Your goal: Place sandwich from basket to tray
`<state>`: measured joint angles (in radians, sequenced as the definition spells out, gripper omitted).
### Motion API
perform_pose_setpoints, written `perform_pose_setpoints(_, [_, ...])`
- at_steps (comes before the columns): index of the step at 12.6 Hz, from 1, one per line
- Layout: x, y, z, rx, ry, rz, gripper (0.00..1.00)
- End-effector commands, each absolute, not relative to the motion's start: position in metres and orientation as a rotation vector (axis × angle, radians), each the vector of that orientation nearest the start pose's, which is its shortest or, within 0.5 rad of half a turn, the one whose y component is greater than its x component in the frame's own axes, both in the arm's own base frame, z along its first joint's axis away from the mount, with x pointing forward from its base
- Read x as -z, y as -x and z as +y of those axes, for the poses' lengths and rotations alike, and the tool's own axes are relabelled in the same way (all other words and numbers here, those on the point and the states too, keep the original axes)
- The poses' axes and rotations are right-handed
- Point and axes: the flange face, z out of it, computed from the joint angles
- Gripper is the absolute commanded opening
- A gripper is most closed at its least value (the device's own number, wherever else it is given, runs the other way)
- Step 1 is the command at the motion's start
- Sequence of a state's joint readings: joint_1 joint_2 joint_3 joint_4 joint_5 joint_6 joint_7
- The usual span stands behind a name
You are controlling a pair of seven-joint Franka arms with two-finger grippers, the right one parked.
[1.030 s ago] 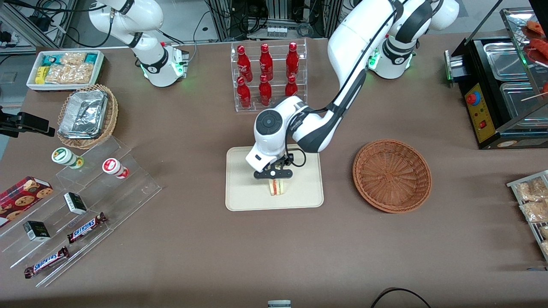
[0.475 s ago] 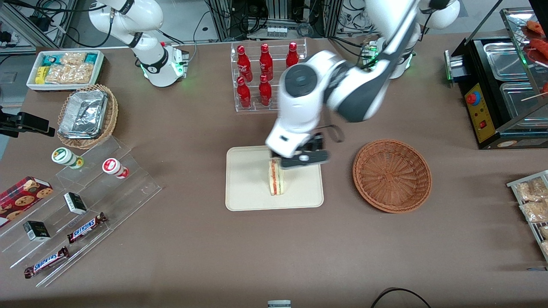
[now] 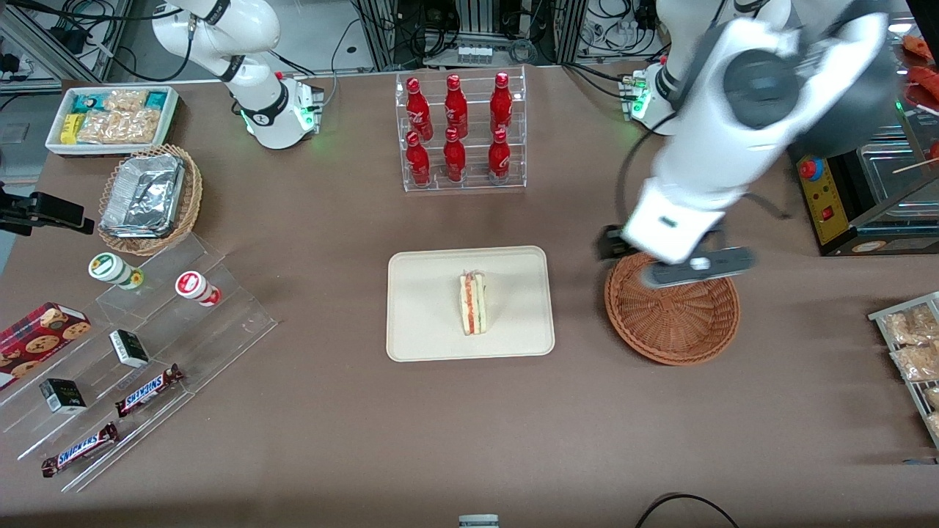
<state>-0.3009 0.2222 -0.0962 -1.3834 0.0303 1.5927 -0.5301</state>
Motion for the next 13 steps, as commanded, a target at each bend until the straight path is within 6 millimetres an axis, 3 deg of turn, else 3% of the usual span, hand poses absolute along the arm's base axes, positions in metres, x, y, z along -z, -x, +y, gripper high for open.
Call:
perform_pose_setpoints(1, [-0.602,-0.562,-0.163,-0.047,3.131,-0.083,1.00])
perform_pose_setpoints(4, [-0.614,-0.548,-0.098,-0.074,3.126,0.059,1.00])
perform_pose_setpoints(8, [-0.623,-0.545,-0.053,-0.090,3.147,0.143,1.00])
perform_pose_setpoints(10, [-0.625,-0.550,-0.041,-0.081,3.153,0.117,1.00])
perform_pose_setpoints(13, [-0.625,-0.554,-0.046,-0.077,3.137,0.120,1.00])
